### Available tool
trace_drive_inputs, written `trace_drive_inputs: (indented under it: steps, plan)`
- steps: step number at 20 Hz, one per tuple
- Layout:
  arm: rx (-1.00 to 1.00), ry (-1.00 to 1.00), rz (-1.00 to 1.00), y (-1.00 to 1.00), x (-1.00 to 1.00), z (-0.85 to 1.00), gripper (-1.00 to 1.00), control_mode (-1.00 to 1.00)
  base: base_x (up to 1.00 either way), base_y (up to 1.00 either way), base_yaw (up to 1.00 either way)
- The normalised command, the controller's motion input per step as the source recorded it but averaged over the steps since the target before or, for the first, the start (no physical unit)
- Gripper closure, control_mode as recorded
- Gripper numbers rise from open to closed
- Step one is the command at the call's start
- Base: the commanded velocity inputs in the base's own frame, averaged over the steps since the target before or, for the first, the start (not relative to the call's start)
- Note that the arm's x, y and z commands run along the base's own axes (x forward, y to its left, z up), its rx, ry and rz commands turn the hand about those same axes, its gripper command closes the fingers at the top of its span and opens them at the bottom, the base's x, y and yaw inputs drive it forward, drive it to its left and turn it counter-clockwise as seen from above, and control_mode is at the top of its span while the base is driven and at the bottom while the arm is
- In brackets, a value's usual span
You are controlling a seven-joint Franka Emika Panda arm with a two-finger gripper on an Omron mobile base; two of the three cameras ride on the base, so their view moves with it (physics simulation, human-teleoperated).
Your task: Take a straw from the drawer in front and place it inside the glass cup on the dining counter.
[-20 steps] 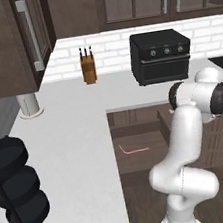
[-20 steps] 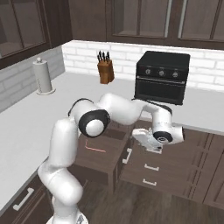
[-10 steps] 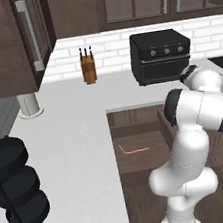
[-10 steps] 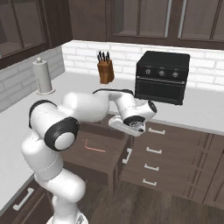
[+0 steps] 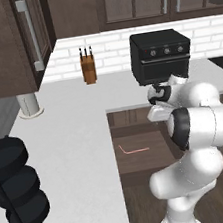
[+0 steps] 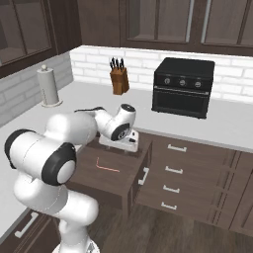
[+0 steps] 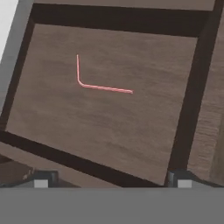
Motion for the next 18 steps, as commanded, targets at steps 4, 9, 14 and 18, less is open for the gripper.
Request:
trace_drive_inputs:
  steps: [4,9,14,18]
  plan:
    - [-0.24,0.21,-0.11,0.0,0.26,-0.26,-1.0,-1.0,0.0,0.0,0.0]
    - [-0.21,0.17,-0.09,0.0,0.12,-0.38,-1.0,-1.0,0.0,0.0,0.0]
    - [-0.19,0.1,-0.06,0.0,0.02,-0.31,-1.0,-1.0,0.0,0.0,0.0]
    - [-0.14,0.09,-0.05,-0.02,0.0,-0.23,-1.0,-1.0,0.0,0.0,0.0]
